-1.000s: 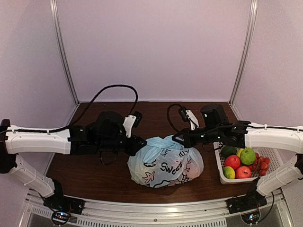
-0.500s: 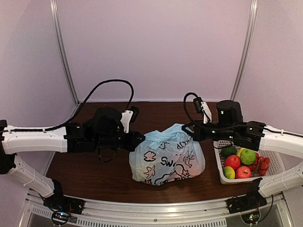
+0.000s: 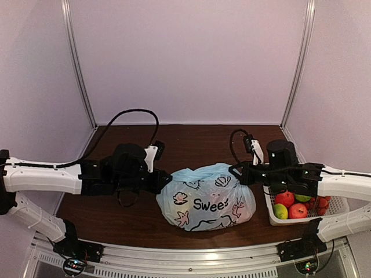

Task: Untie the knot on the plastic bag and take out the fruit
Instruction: Untie the bag handles from the takeout bag.

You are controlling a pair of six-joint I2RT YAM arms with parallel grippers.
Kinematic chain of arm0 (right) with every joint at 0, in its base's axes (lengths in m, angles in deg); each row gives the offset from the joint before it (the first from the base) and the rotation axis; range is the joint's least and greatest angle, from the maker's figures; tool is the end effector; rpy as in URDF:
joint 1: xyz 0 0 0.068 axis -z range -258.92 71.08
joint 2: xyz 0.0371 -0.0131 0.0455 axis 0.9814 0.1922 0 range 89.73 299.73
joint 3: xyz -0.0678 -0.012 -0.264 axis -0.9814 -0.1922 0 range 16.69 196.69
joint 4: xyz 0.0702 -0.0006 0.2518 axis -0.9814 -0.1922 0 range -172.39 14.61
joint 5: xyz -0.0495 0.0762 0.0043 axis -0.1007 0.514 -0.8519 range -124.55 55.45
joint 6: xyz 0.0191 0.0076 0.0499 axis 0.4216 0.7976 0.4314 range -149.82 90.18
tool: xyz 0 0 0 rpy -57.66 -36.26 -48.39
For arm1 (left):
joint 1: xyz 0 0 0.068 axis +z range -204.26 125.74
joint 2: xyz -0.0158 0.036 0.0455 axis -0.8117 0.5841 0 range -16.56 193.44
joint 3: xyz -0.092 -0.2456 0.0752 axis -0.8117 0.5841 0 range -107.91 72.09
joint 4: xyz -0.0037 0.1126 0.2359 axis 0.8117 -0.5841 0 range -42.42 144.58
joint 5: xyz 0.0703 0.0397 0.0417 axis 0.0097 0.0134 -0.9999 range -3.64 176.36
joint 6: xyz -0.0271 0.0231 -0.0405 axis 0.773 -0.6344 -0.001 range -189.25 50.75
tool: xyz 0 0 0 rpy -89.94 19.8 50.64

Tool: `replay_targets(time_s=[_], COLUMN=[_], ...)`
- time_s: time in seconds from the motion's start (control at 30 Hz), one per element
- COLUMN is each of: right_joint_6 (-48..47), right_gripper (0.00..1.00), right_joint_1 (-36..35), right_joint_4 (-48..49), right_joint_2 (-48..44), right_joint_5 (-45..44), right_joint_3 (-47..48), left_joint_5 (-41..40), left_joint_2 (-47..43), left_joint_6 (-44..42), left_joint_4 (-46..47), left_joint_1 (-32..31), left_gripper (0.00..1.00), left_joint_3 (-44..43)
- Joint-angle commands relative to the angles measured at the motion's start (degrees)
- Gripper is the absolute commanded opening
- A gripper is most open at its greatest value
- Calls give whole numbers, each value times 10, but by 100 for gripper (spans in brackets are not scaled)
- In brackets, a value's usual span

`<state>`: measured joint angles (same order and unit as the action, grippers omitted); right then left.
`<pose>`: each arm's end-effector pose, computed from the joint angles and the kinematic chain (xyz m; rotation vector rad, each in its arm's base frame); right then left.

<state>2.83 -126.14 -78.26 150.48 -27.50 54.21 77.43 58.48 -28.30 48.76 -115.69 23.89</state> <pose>0.1585 0.1776 0.2541 -0.3581 2.1434 0.9716 0.1432 -0.2514 0.2525 0.3070 2.2438 -0.8533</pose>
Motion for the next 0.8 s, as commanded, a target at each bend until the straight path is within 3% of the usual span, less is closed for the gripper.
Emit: replay_targets(time_s=[0.0, 0.33, 0.77], right_joint_6=[17, 12, 27], right_gripper=[0, 0, 0], right_joint_1=[3, 3, 3], right_joint_4=[19, 2, -5], right_joint_2=[-16, -37, -51], right_joint_5=[-13, -34, -56], right_joint_3=[-12, -5, -39], left_joint_5=[11, 2, -8], left_joint_2=[-13, -24, -54], left_joint_6=[4, -25, 6], left_joint_4=[29, 24, 23], left_joint_1=[5, 4, 5], left_gripper=[0, 0, 0], left_joint_3=[8, -6, 40])
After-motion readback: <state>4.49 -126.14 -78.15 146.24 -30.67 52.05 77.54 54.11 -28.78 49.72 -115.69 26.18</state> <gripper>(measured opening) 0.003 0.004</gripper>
